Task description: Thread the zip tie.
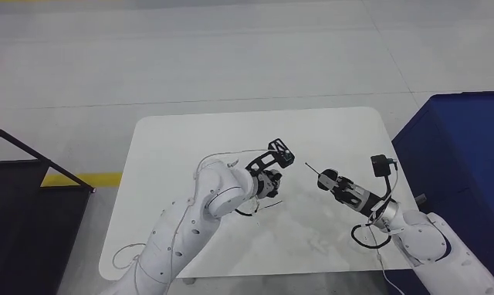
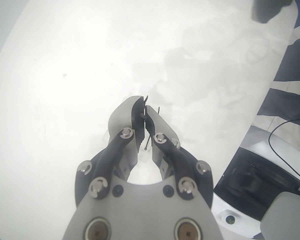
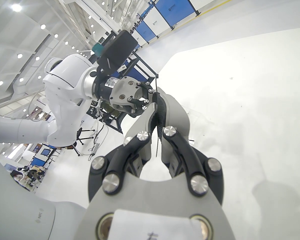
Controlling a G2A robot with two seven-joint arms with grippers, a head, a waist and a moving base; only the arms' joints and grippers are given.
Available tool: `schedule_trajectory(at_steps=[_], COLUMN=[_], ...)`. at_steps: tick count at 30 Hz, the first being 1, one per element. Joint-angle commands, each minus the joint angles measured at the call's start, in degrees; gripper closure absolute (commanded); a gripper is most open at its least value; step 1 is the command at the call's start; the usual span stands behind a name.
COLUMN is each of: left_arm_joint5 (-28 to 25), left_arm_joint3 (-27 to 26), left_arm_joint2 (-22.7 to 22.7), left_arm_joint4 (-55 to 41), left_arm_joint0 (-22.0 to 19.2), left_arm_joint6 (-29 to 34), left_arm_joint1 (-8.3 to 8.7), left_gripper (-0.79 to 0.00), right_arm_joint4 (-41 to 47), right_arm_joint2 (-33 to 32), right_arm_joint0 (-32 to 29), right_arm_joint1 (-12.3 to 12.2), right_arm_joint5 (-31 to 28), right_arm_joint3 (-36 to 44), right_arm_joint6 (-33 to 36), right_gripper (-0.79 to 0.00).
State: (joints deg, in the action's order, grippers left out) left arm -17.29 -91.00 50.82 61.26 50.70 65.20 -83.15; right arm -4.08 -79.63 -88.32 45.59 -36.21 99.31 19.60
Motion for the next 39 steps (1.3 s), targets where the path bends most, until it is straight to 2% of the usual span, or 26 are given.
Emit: schedule_trajectory(at_steps=[1,4,7,8,10,13,19,24,31,39], left_arm_joint5=[0.97,1.13,1.3,1.29,1.38,1.47,1.92,3.33,5.92,7.67], left_arm_joint3=[0.86,2.51,4.17,4.59,5.29,5.8,6.15,9.32,14.78,19.65], left_arm_joint2=[0.0,-0.62,-1.56,-1.79,-2.12,-2.37,-2.96,-5.09,-8.53,-9.85], left_arm_joint4=[-0.49,-1.91,-2.42,-2.71,-3.04,-3.24,-2.63,-2.42,-3.57,-4.95], left_arm_joint0=[-0.01,-0.71,-1.67,-2.0,-2.58,-3.21,-3.97,-5.42,-7.87,-10.03], left_arm_joint6=[0.76,1.97,1.78,1.6,1.18,0.56,3.86,7.27,8.28,6.49], left_arm_joint1=[0.0,-0.17,-0.42,-0.5,-0.63,-0.73,-0.65,-1.15,-2.54,-3.67], left_gripper=[-0.034,-0.314,-0.456,-0.453,-0.376,-0.342,-0.323,-0.308,-0.302,-0.292], right_arm_joint4=[0.0,0.0,0.0,0.0,0.0,0.0,0.0,0.0,0.0,0.0], right_arm_joint2=[0.0,0.0,0.0,0.0,0.0,0.0,0.0,0.0,0.0,0.0], right_arm_joint0=[0.0,0.0,0.0,0.0,0.0,0.0,0.0,0.0,0.0,0.0], right_arm_joint1=[0.0,0.0,0.0,0.0,0.0,0.0,0.0,0.0,0.0,0.0], right_arm_joint5=[0.0,0.0,0.0,0.0,0.0,0.0,0.0,0.0,0.0,0.0], right_arm_joint3=[0.0,0.0,0.0,0.0,0.0,0.0,0.0,0.0,0.0,0.0], right_arm_joint6=[0.0,0.0,0.0,0.0,0.0,0.0,0.0,0.0,0.0,0.0], right_gripper=[0.0,0.0,0.0,0.0,0.0,0.0,0.0,0.0,0.0,0.0])
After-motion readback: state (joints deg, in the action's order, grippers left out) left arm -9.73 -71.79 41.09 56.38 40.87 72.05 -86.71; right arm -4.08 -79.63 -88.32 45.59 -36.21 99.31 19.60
